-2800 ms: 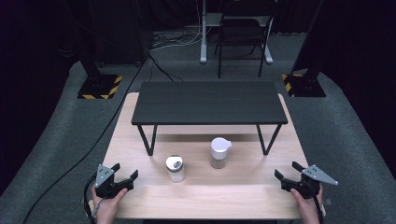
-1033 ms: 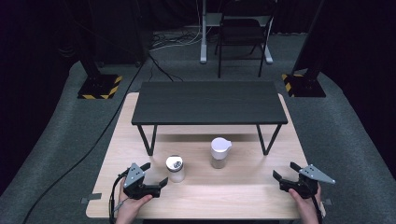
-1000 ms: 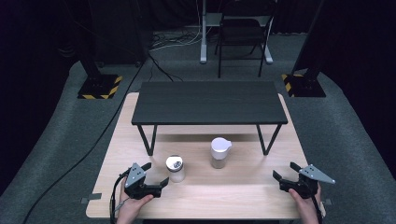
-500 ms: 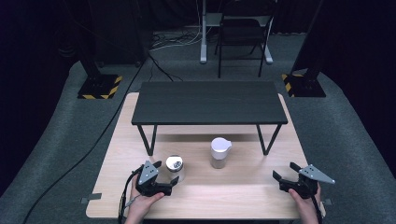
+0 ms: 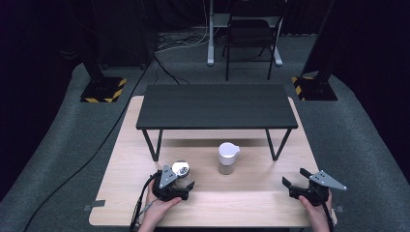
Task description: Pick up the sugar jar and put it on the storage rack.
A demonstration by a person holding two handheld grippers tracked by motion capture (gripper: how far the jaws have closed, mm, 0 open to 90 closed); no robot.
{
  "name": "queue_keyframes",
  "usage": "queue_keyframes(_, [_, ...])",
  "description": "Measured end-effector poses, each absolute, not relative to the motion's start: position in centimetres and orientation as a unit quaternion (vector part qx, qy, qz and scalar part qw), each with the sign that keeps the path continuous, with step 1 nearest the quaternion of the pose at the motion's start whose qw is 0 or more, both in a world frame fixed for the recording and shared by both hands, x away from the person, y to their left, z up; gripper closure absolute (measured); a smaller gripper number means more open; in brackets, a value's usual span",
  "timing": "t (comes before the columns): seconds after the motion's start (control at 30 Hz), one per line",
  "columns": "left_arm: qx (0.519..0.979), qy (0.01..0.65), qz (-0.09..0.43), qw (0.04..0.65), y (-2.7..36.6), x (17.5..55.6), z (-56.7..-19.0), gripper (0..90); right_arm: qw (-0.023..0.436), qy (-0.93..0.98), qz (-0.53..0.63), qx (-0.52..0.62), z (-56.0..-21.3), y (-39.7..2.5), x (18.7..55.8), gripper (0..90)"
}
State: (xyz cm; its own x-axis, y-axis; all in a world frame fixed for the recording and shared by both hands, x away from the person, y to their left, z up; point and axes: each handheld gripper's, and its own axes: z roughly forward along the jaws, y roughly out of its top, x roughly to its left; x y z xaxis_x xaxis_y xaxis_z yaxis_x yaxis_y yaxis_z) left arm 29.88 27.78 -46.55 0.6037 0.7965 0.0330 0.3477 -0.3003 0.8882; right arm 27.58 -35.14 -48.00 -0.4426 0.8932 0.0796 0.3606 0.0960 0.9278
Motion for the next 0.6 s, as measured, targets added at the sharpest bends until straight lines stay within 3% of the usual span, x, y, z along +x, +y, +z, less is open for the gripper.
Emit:
queue_keyframes(0.1, [0.761,0.381,0.248,0.463,27.65,29.76,-46.67,30.1,0.268,0.689,0.496,0.455,-48.01,-35.14,27.57,12.3])
queue_keyframes(0.6, [0.757,0.389,0.244,0.466,27.75,29.63,-46.65,30.6,0.268,0.689,0.496,0.455,-48.0,-35.17,27.58,12.2])
